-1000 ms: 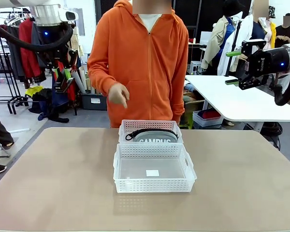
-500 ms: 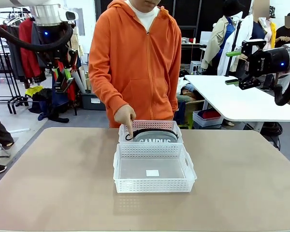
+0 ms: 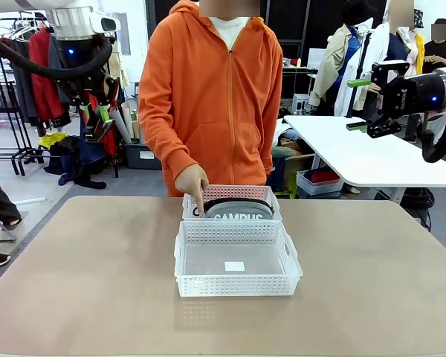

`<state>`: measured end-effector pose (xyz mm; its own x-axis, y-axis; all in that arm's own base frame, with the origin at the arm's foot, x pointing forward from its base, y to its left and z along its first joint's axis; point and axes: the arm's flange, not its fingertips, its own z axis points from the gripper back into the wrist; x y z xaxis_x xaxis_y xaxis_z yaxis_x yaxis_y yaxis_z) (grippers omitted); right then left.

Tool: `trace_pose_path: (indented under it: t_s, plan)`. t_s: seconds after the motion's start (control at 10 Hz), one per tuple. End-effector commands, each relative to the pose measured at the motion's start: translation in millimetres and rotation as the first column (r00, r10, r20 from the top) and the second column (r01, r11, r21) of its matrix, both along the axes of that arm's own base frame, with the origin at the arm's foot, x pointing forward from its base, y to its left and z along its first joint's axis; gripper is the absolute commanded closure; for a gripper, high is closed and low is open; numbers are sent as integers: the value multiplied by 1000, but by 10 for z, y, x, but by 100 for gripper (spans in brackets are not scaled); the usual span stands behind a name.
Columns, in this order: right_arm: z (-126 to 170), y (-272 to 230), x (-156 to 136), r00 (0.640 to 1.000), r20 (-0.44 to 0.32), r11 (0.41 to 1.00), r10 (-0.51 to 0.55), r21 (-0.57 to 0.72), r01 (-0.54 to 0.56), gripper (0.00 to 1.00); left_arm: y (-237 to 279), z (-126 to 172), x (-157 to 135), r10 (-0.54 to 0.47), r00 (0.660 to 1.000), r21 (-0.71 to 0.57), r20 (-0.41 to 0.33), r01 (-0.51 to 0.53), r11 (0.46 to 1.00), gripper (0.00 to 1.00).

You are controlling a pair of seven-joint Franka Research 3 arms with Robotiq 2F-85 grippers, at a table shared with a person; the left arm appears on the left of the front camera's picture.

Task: Distribute items into two baskets.
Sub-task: Place the picked Stapler into the Organizing basket as instructed by the person.

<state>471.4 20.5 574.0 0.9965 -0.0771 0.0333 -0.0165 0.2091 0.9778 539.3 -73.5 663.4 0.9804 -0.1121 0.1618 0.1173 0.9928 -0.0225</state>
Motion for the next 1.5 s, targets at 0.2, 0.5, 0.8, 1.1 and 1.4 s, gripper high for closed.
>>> trace_pose_path:
  t_s: [0.2, 0.5, 0.8, 1.1, 1.4]
  plan:
    - [26, -3, -10, 1000, 7, 1000, 0, -2, 0, 0, -170, 66, -144, -244, 970, 133, -11, 243, 961, 100]
    - [26, -3, -10, 1000, 7, 1000, 0, -2, 0, 0, -430, 196, -328, -592, 806, 205, 27, 575, 792, 100]
    - [26, -3, -10, 1000, 7, 1000, 0, -2, 0, 0, -547, 294, -499, -809, 584, 233, 64, 780, 581, 100]
    - [26, -3, -10, 1000, 7, 1000, 0, -2, 0, 0, -690, 382, -638, -913, 399, 267, 80, 874, 405, 100]
    - [26, -3, -10, 1000, 7, 1000, 0, -2, 0, 0, -1146, 394, -836, -935, 354, 281, 34, 894, 349, 100]
